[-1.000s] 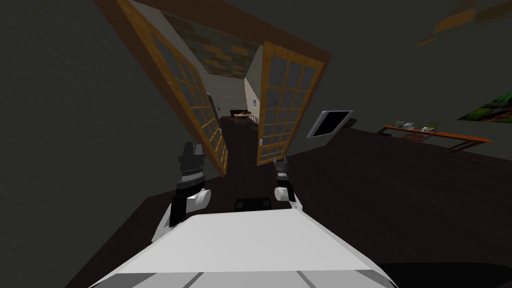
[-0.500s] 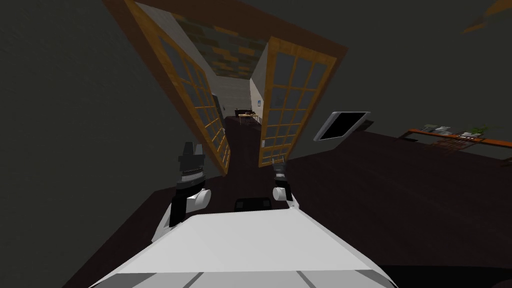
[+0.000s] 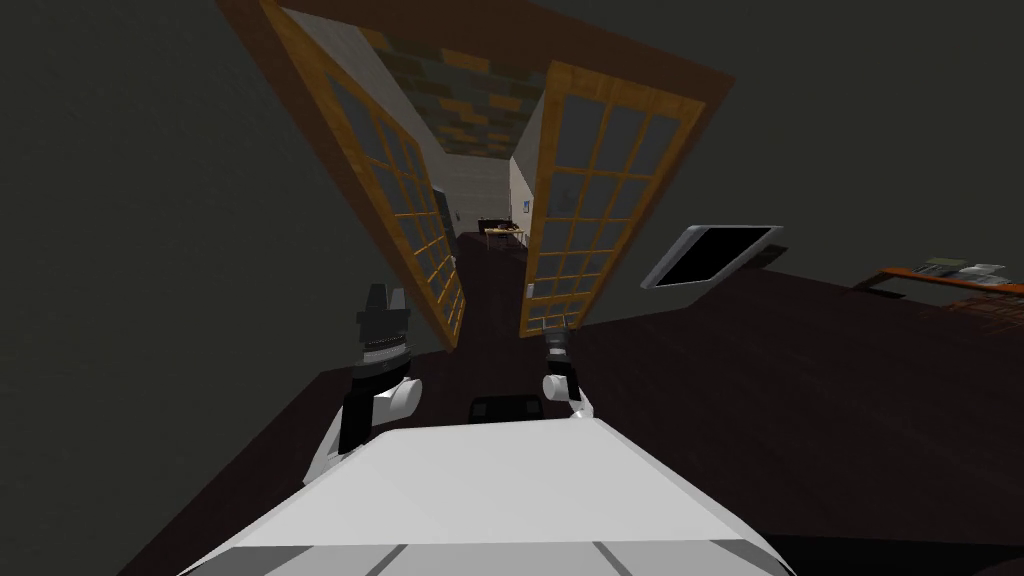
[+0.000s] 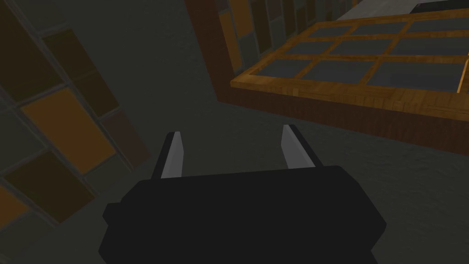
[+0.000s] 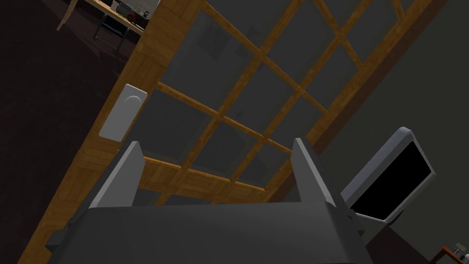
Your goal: Push the door open
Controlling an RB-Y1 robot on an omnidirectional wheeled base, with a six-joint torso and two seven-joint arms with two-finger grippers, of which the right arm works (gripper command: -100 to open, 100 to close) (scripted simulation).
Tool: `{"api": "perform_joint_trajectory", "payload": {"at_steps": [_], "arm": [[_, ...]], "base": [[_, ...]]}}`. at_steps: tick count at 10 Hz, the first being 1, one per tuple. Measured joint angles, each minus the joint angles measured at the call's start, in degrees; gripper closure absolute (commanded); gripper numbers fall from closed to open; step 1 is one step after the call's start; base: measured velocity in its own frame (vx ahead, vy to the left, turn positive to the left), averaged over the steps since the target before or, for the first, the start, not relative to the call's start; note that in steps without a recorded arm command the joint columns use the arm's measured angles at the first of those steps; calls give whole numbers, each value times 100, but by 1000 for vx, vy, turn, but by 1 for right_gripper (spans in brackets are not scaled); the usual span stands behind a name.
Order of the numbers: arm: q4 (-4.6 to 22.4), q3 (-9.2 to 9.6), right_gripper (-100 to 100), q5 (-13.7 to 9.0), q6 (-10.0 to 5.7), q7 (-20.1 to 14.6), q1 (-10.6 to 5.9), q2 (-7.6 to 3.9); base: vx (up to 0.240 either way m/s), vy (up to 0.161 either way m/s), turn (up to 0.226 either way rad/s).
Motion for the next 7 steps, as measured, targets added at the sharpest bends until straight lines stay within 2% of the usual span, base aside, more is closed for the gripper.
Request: {"api": "perform_joint_trajectory", "payload": {"at_steps": [7], "arm": [[860, 197, -100, -444, -372, -576, -323, 40]], "base": [[71, -77, 129]]}}
